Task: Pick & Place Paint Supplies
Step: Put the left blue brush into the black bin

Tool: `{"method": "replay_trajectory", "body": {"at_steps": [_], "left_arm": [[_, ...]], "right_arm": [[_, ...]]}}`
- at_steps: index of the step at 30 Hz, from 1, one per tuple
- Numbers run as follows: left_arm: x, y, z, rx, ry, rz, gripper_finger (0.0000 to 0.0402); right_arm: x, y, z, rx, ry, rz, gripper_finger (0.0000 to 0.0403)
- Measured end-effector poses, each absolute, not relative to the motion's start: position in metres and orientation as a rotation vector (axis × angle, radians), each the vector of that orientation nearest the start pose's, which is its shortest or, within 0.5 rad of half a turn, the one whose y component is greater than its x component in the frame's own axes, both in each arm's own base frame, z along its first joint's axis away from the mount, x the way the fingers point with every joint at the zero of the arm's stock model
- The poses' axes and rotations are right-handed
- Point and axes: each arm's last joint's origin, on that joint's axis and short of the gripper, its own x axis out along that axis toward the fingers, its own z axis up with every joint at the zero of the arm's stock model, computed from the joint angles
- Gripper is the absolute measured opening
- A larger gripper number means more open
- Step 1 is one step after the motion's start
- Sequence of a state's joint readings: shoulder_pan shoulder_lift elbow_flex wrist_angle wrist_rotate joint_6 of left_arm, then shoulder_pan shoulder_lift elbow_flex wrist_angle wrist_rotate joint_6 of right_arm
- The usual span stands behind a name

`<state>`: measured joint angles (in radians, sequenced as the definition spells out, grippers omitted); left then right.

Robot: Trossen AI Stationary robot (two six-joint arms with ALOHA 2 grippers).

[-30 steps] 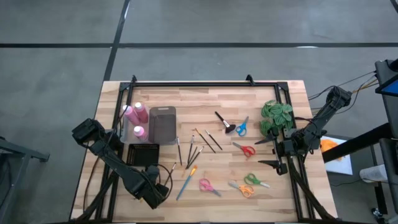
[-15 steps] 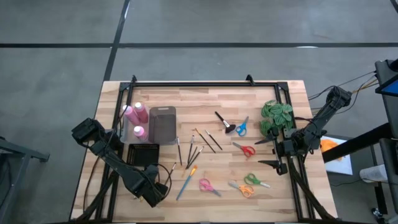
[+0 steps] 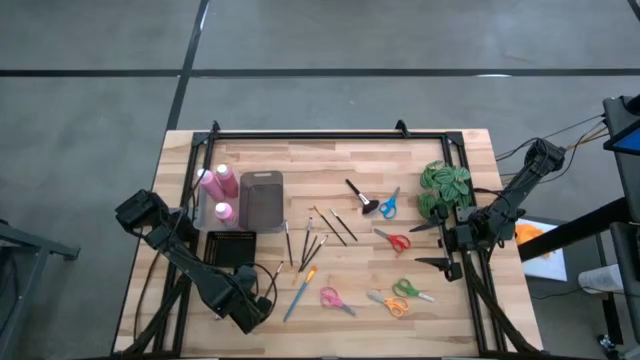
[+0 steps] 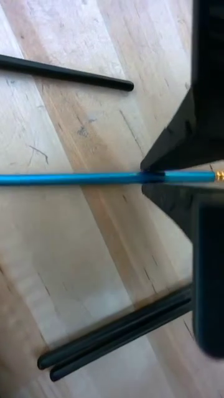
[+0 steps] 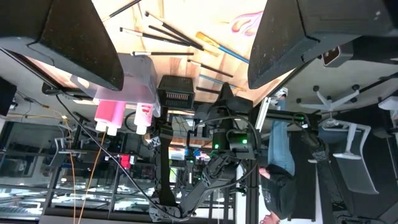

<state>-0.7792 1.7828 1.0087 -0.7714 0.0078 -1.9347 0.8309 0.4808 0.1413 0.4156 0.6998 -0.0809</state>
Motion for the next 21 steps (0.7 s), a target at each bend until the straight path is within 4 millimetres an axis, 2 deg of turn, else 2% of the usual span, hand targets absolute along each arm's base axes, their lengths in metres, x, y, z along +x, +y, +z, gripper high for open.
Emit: {"method": "replay_trajectory", "body": {"at_steps": [3,21], "left_arm": [[0.2096,-0.2073,0.1368,-0.917,1.377,0.879,0.0007],[0.2106,-0.2061,0.1414,-0.908,1.352,0.863,0.001]], "right_arm": [[0.0991,0.0809,0.2074,-0.027,-0.06,0.129,0.0341],[0.0992,0.0809,0.2074,-0.028,-0.06,0.128,0.0341]]}}
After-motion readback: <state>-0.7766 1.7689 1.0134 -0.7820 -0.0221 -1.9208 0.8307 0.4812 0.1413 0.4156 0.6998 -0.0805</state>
